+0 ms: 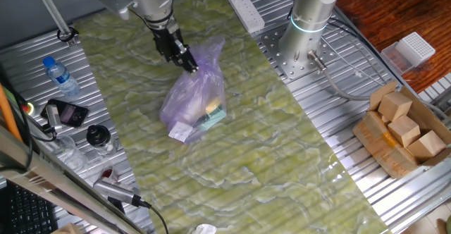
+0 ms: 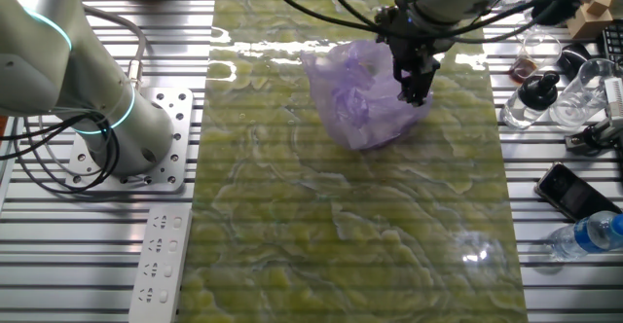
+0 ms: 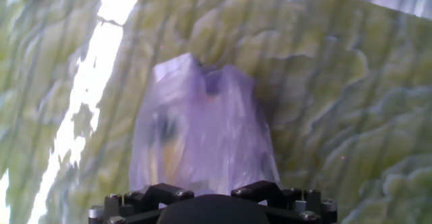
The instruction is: Pick up a bag of things
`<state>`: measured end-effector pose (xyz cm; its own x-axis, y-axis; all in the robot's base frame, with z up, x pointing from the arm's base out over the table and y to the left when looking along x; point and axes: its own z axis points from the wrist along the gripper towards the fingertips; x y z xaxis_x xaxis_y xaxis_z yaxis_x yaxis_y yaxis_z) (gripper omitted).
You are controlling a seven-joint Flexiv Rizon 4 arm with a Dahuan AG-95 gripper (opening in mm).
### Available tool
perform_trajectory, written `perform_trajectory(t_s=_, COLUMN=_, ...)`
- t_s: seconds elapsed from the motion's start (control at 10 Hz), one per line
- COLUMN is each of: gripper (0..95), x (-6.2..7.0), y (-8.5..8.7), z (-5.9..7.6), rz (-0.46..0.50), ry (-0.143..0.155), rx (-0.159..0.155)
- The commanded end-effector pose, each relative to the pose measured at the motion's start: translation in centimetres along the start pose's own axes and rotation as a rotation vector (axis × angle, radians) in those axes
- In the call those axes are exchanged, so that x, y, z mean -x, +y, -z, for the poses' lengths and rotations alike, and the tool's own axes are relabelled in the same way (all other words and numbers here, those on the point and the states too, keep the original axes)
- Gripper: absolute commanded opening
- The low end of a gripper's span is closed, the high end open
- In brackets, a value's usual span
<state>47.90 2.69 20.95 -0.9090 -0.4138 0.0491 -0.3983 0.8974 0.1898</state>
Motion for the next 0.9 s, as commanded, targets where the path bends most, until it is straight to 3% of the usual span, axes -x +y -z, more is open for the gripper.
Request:
perform_trajectory(t_s=0.1, gripper=95.0, x=-0.9, y=0.7, z=-0.6, rz=0.156, ry=0.034, rx=0.006)
perform_trajectory(t_s=0.5, gripper=95.0, x=-3.4, y=2.4, z=-2.3, rz=0.26, ry=0.073, rx=-0.001)
perform_trajectory(t_s=0.7, gripper=95.0, x=-4.1, y=3.1, z=-2.8, rz=0.31, ry=0.112, rx=-0.063)
perform_trajectory(t_s=0.9, gripper=95.0, x=-4.3, y=3.2, z=-3.1, rz=0.349, ry=0.135, rx=-0.104)
